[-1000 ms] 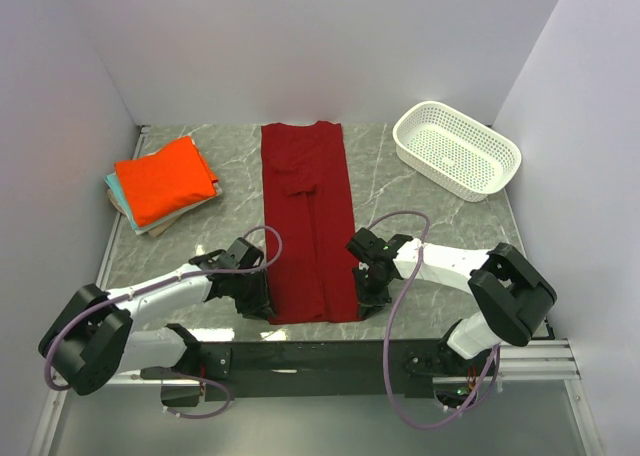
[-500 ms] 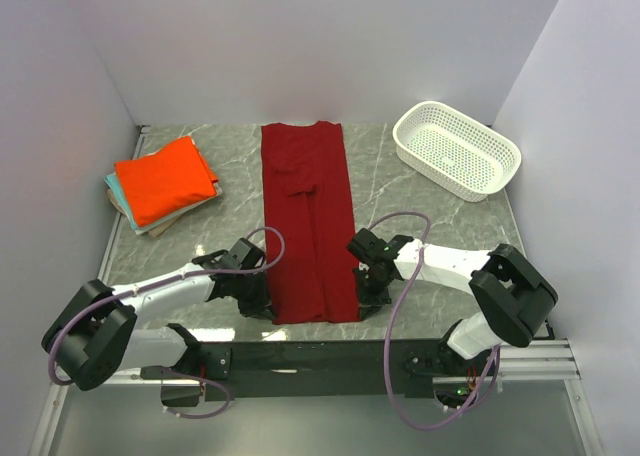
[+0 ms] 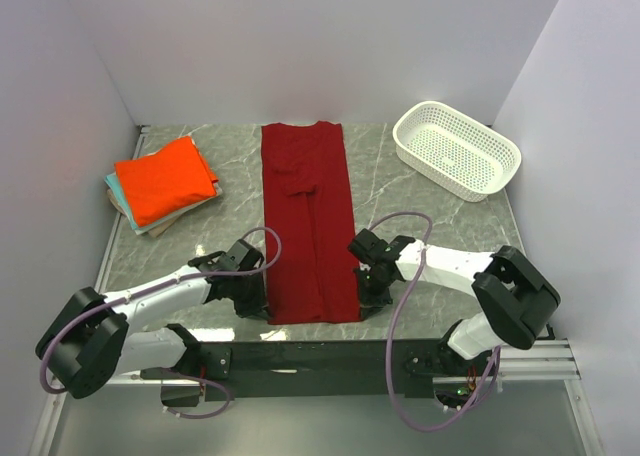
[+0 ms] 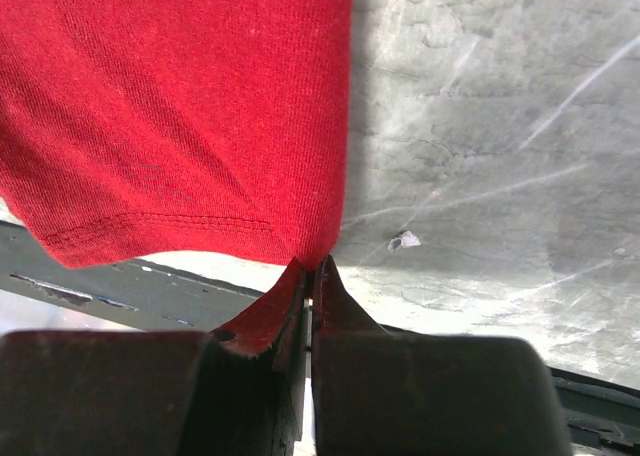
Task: Fold and stack the t-shirts
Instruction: Fold the tshirt
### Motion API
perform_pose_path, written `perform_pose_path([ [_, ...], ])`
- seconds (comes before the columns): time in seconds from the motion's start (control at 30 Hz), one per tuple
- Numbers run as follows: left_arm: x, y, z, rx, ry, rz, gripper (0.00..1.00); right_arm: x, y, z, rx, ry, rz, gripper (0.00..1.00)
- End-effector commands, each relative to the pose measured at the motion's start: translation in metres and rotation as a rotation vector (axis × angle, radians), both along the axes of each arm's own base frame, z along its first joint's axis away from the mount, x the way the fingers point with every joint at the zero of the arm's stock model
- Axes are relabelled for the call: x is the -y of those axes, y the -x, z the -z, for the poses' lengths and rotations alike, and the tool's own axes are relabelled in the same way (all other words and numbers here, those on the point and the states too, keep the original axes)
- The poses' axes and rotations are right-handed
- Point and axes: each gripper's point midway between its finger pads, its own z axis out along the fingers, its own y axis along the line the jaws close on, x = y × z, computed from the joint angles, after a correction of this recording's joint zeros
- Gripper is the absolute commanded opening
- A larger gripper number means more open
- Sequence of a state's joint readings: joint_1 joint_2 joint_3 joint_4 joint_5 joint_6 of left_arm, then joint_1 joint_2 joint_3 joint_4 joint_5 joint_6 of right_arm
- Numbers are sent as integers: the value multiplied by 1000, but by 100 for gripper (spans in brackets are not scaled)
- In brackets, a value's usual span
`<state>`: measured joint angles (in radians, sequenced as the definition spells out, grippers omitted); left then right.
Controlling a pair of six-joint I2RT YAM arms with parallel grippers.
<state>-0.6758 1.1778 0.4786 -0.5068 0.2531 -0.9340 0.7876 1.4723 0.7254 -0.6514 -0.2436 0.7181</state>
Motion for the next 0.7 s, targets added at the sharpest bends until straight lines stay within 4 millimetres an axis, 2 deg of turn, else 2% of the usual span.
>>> perform_pose_path([
  [0.0,-4,-1,-5,13,-22,-14,0,12,5,-1,8,38,16,0],
  [0.2,-3,-6,-13,38,-22,-12,0,12,4,-4,13,41,15,0],
  [0.33,3,-11,-22,60,4,-4,0,10,0,-14,25,38,8,0],
  [0.4,2,-12,-25,64,1,-6,0,7,-5,-20,42,31,13,0],
  [0.67,6,-34,-63,153,1,-50,0,5,-19,-56,109,33,32,0],
])
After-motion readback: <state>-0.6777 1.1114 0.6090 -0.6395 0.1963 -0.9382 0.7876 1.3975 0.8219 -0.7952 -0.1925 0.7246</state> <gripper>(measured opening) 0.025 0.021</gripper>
